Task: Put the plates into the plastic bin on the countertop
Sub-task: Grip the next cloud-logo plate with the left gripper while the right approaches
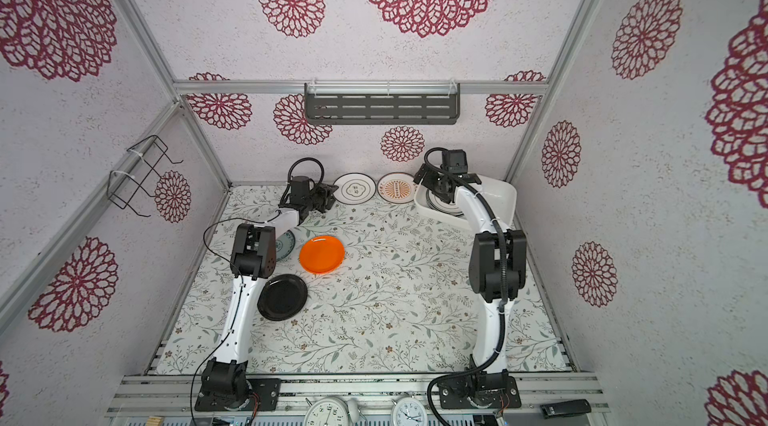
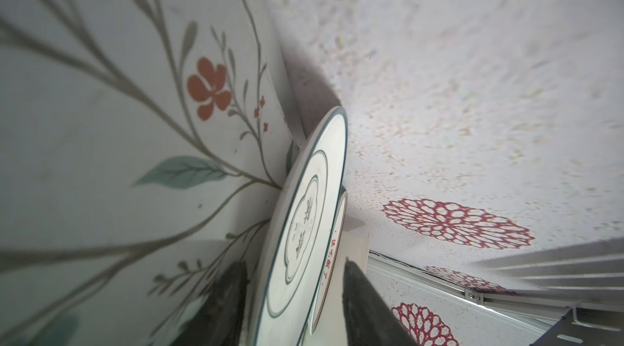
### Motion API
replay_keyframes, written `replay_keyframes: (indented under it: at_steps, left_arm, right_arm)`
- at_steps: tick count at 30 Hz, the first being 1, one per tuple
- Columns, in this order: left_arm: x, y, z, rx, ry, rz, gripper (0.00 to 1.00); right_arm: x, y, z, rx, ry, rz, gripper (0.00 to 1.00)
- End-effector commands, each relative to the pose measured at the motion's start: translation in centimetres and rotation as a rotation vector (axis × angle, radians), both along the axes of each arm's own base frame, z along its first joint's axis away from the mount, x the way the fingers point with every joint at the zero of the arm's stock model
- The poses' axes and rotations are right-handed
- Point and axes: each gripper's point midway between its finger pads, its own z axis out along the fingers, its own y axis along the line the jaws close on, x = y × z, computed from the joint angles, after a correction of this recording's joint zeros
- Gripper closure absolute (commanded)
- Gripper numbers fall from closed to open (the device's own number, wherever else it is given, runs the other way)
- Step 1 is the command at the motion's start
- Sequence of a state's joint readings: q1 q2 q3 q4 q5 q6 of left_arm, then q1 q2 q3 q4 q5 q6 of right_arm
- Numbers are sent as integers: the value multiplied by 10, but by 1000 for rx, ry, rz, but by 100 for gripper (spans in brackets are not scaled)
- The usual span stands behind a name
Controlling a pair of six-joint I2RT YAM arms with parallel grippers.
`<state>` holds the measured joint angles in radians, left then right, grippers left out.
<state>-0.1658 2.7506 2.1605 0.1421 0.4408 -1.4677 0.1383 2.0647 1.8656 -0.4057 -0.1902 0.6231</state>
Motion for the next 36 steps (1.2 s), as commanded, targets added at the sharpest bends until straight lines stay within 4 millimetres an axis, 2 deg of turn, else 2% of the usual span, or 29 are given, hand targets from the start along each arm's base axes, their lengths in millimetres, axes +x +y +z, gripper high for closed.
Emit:
replay_keyframes:
  at_steps: [1,6,11,18,25,29,34,36]
  left_arm:
    - [-30,-13,-72,25,185,-35,60]
    - [-30,-15,-63,31,154,-37,85]
    - [-26,-14,-37,24,70,-31,95]
    - [-32,-11,12,31,-32,-47,100]
    - [-56,-2,61,54,-97,-88,100]
    - [-74,1,85,79,-113,-154,100]
    - [-98,4,114,32,-143,-249,100]
    - [-111,3,120,46,-134,-294,100]
  right_arm:
    - [-12,-6,43,-12,-85,-15,1]
    - [-21,-10,42,-11,-91,-31,1]
    - [-26,-10,46,6,-113,-40,1]
    - [-27,-3,59,71,-180,-26,1]
    - [-36,9,64,193,-243,-12,1]
    - [-44,29,60,256,-254,37,1]
    - [-53,81,56,296,-263,161,2]
    - [-55,100,54,318,-264,186,4]
